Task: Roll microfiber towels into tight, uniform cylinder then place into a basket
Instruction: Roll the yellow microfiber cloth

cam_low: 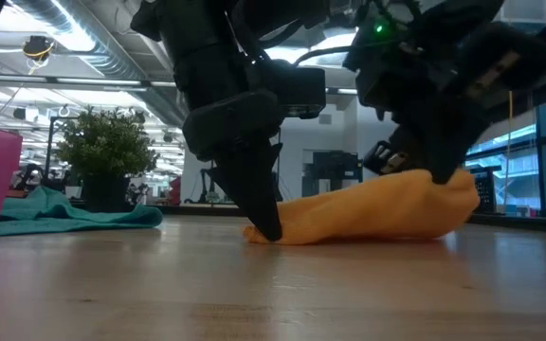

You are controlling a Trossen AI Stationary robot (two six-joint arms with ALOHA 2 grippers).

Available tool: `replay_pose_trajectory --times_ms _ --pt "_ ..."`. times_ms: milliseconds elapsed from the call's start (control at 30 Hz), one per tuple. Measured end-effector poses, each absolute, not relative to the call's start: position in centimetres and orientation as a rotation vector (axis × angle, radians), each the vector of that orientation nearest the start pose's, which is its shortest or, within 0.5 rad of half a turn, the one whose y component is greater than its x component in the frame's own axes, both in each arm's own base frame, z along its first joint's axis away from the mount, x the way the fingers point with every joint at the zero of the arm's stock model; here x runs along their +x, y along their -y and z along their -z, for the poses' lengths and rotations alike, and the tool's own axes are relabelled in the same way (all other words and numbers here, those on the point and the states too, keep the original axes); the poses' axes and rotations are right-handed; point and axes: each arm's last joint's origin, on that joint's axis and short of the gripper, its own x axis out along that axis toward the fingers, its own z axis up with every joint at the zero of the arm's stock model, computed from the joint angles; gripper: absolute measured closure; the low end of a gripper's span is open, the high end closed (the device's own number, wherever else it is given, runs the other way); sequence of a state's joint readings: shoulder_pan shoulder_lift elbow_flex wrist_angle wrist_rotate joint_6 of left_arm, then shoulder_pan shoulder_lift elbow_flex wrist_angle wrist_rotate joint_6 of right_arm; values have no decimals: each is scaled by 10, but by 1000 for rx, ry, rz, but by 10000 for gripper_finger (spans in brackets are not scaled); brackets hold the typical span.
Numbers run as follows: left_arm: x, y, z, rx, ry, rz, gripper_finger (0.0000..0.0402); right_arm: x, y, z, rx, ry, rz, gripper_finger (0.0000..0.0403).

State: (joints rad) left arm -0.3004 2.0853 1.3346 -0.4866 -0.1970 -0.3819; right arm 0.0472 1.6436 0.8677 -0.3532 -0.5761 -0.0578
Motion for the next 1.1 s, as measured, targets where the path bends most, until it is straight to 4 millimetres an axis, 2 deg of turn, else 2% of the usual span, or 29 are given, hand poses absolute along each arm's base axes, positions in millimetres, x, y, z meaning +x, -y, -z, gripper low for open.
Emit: replay_pose_trajectory --times_ms 167,567,900,1100 --pt "385 113 -119 -30 -1189 -138 401 293 -17 -155 352 -1074 -642 399" --pt "385 115 -119 -19 -1192 -106 401 287 -1 -152 535 -1144 -546 398" --pt "387 121 -121 -60 -1194 40 401 285 11 -152 626 -1151 -533 397" --pt "388 122 -121 -69 -1196 62 401 285 18 -153 658 -1144 -498 397"
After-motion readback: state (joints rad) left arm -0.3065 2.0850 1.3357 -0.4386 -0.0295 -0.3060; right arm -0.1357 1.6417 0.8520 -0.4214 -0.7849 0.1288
